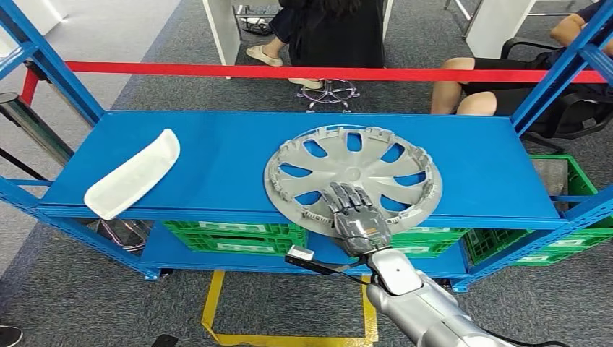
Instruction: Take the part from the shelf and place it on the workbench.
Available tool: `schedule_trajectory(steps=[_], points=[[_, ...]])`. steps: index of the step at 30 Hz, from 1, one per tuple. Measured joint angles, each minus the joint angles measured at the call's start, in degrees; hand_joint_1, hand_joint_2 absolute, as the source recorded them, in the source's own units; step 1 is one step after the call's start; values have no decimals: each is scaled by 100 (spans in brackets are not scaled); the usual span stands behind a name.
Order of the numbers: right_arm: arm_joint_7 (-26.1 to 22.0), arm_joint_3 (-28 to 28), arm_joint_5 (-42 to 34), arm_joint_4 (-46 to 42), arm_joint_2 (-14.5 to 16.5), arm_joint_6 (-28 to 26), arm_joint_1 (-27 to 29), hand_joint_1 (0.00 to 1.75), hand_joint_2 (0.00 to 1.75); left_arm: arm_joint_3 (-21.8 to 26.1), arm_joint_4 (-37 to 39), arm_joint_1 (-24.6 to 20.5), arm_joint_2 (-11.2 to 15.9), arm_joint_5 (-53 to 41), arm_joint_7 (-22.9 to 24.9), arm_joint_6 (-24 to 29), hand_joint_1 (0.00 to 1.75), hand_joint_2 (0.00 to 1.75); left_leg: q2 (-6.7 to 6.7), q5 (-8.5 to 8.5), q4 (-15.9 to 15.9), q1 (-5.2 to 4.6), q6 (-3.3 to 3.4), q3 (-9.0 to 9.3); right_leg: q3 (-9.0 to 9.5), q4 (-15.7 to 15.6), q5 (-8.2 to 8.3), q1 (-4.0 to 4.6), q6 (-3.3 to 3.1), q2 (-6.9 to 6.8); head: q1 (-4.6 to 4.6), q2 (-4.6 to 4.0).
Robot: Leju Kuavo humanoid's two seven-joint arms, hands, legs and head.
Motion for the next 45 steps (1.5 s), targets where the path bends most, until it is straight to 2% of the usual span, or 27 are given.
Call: schedule_trajectory(steps=[10,14,21,25,27,31,34,36,37,41,45], points=[[-107,-79,51,92,66,-10,108,175,175,-1,3,-2,-37,52,-2,1,0,175,0,-1,1,0,1,-2,-1,0,-1,0,0,-1,1,0],[-279,-118,116,-247,67,-13,339,175,175,1,3,0,-40,85,-64,-83,0,175,0,-1,1,0,0,-3,-2,0,-1,0,0,1,1,0],[-865,-290,427,-2391,127,-16,1433,175,175,145,3,23,-43,352,-415,-397,0,175,-5,-2,2,0,0,-27,-23,0,-5,2,-1,-7,-1,0],[-1521,-468,324,-3830,246,-16,2036,175,175,173,3,47,-43,316,-463,-322,0,175,-9,-3,1,1,0,-37,-30,0,-5,3,-1,-10,0,0],[-1842,-586,259,-4457,342,-16,2267,175,175,199,3,53,-43,345,-545,-313,0,175,-8,-3,1,1,0,-36,-31,0,-6,3,-1,-6,-1,0],[-2170,-762,142,-5256,472,-16,2558,175,175,244,3,53,-43,390,-636,-317,0,175,-8,-3,2,1,1,-36,-30,0,-5,2,-1,-7,1,0],[-2954,-1030,-447,-5628,672,-14,2823,175,175,283,3,52,-48,416,-725,-292,0,175,-8,-3,8,-1,1,-36,-28,-1,-4,1,1,-8,1,0],[-3537,-1245,-1231,-5810,810,-14,3013,175,175,298,3,50,-55,409,-820,-241,0,175,-8,-6,14,-6,4,-37,-26,-4,-1,-4,5,-8,-1,0],[-3676,-1301,-1691,-5883,837,-14,3096,175,175,299,3,48,-61,405,-874,-215,0,175,-8,-7,17,-9,6,-37,-24,-5,1,-6,7,-9,-2,0],[-3748,-1335,-3821,-6104,771,-10,3420,175,175,302,3,49,-87,330,-1020,-67,0,175,-8,-18,29,-20,23,-40,-22,-5,4,-16,18,-8,2,0],[-3739,-1302,-4792,-6211,602,-8,3690,175,175,301,3,50,-90,233,-1025,40,0,175,-5,-35,57,-42,56,-56,-29,-6,15,-39,52,0,-2,0]])
